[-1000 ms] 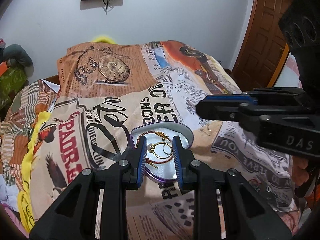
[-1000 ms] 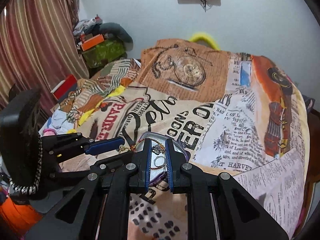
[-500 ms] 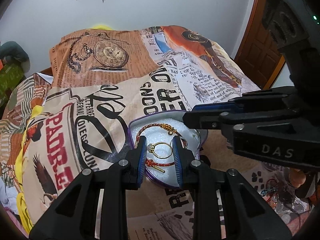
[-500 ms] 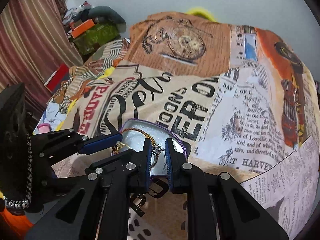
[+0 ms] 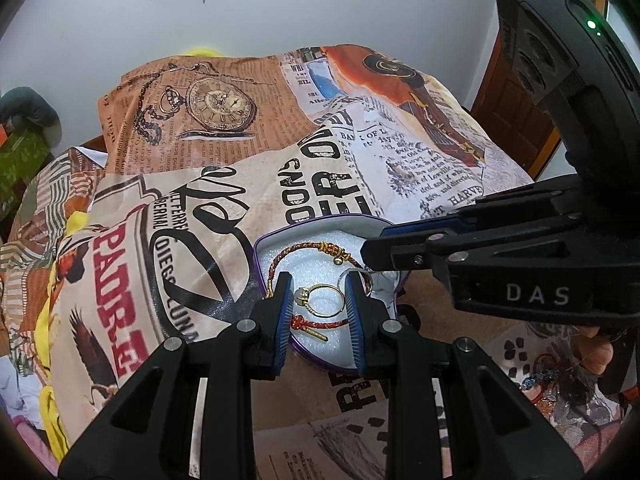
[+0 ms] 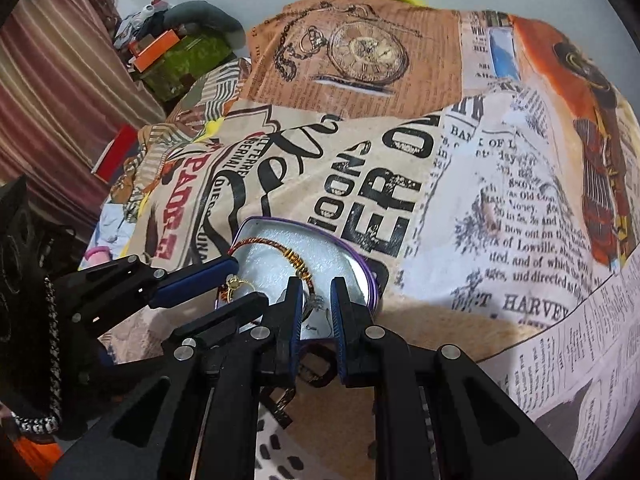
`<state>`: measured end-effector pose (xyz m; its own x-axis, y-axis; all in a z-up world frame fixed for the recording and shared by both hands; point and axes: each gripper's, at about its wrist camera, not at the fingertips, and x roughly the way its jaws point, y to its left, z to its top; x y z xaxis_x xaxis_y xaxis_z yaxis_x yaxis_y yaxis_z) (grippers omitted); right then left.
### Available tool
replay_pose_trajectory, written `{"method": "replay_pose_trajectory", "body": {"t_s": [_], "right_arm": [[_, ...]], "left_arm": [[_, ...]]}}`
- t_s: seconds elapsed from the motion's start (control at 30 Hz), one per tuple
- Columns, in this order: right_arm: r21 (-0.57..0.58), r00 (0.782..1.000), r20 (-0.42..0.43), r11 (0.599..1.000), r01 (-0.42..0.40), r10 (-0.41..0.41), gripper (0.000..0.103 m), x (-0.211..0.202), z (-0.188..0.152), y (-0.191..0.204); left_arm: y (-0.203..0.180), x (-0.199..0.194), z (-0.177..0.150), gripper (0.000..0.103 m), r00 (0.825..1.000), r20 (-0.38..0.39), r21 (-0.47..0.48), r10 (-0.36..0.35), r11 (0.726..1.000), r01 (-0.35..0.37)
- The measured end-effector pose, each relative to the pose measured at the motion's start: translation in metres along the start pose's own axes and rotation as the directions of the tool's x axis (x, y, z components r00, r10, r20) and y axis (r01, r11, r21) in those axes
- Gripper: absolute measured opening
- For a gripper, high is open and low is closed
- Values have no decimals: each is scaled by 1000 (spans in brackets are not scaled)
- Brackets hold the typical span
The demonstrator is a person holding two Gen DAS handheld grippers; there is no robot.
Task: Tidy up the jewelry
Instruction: 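Open both tools to release the rings into the tin, then move both open tools back over the jewelry pile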
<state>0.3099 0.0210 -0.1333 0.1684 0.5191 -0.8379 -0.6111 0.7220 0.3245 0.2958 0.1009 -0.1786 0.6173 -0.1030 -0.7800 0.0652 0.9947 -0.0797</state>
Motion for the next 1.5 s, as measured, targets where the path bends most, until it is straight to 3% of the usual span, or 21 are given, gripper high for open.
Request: {"method": "replay_pose_trajectory", "body": {"t_s": [0.33,0.67,0.8,0.87,1.13,1.5], "right_arm": [[-33,993,110,998,57,-53,15,-53,-7,13],[-88,952,267,979,181,-152,17,-123,-45,36],[-100,931,320,971,217,-175,33,-144,-68,40],[-100,919,341,964,245,-198,35,-151,-81,41],[-80,907,335,952,296,-254,36,-161,-125,31],[-45,924,248,950,310,-290,36,-141,-166,3]], "left_arm": [[-1,-39,9,32,999,49,-27,-5,1000,6],[-27,-101,4,35,993,115,11,-11,1000,9],[-41,-119,-5,38,992,126,36,-24,999,19],[-50,-128,-11,41,991,131,47,-34,999,28],[-74,-132,-37,45,993,94,76,-76,995,69],[-105,-92,-76,45,989,-52,91,-139,986,143]]}}
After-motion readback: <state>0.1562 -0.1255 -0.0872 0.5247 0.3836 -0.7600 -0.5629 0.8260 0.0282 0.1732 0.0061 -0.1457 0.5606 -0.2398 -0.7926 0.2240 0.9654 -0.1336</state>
